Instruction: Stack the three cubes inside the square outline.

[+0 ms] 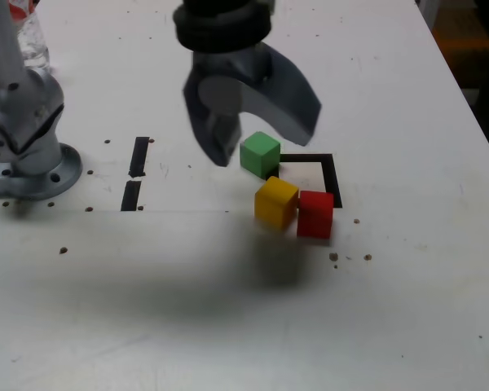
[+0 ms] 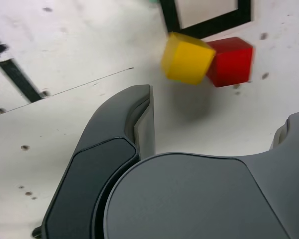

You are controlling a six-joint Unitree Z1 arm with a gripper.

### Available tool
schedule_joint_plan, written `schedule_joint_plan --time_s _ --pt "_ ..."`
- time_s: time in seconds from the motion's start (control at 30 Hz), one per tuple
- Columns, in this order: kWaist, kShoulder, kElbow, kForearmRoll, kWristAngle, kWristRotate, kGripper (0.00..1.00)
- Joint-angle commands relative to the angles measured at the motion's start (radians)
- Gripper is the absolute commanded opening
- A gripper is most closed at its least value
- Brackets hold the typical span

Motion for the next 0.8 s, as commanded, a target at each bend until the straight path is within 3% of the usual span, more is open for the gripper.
schedule_joint_plan --time_s 0.0,0.33,0.77 --pt "0.003 0.024 -0.025 0.000 0.008 0.012 0.93" --pt "0.082 0.151 -0.128 -0.037 0.040 0.125 0.93" --pt "0.182 0.248 -0.136 -0.096 0.075 0.217 0.93"
